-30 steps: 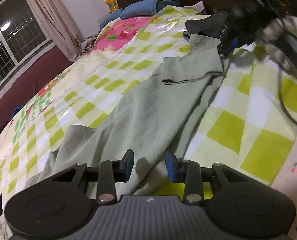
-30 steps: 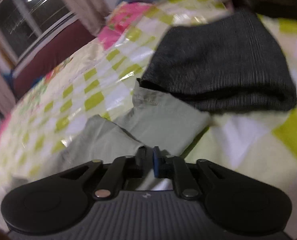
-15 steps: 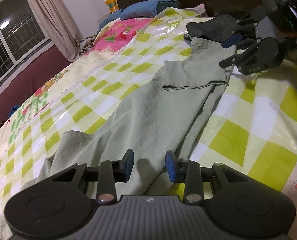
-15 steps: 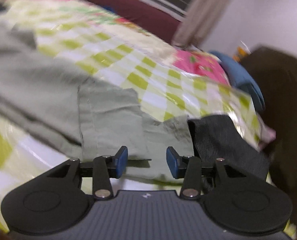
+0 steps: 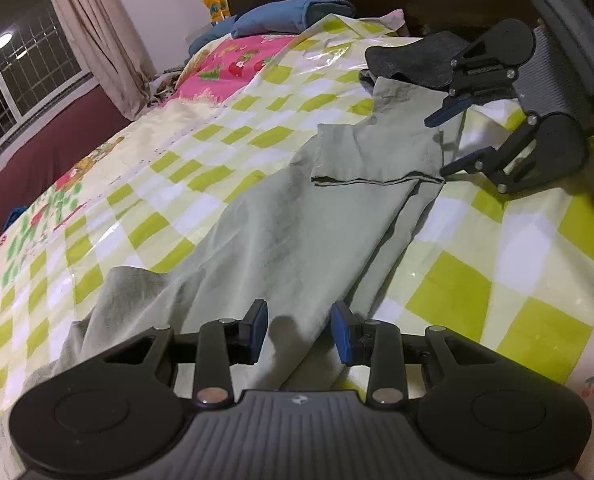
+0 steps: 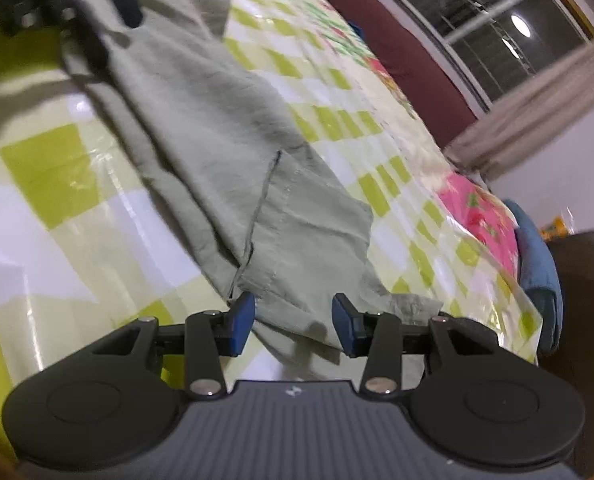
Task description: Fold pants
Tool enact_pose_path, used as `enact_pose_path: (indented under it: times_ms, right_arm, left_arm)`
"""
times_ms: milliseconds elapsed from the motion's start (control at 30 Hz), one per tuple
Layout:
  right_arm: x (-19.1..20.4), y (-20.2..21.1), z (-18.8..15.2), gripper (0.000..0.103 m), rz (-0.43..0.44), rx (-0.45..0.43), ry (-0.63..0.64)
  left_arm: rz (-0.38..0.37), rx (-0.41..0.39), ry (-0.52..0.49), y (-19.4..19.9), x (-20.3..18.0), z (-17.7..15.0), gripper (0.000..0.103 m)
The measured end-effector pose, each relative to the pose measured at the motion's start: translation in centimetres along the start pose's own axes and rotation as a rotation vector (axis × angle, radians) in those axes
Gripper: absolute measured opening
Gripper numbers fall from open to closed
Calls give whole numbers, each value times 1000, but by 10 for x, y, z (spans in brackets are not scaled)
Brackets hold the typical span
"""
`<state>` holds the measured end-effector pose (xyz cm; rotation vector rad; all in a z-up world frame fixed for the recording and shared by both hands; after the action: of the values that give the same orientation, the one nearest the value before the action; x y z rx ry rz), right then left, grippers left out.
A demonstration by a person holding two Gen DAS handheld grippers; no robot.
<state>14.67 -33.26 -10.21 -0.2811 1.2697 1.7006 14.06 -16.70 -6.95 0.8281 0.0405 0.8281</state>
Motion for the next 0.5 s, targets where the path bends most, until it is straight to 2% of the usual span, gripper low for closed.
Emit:
enact_pose_path:
  times_ms: [100, 233, 300, 367, 500]
  right_arm:
    - [-1, 7, -3, 43, 30, -4, 25]
    - [0, -8, 1, 42, 34, -3, 9]
    - [-1, -13, 7, 38, 37, -15, 5]
    - [-9, -15, 12, 12, 70, -15, -79]
    - [-47, -5, 13, 6, 151, -33, -426]
  left_arm:
    - [-9, 2, 10, -4, -1, 1, 49]
    - [-15, 9, 16, -9, -5, 4, 49]
    - [-20, 6, 9, -7, -7, 4, 49]
    - [-25, 8, 0, -6, -9, 4, 49]
    - [-24, 6, -3, -6, -10, 6, 49]
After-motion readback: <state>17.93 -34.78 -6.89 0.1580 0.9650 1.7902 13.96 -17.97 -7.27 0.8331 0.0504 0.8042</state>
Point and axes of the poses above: each gripper's, at about its wrist camera, not at the fingertips, and y roughly against the way its jaws point, x to its left, z to its top, the point moved 7 cm from there along -y, roughly the way its jaws point, and after that the axes turned 1 degree about -x, right-handed, at the moved point
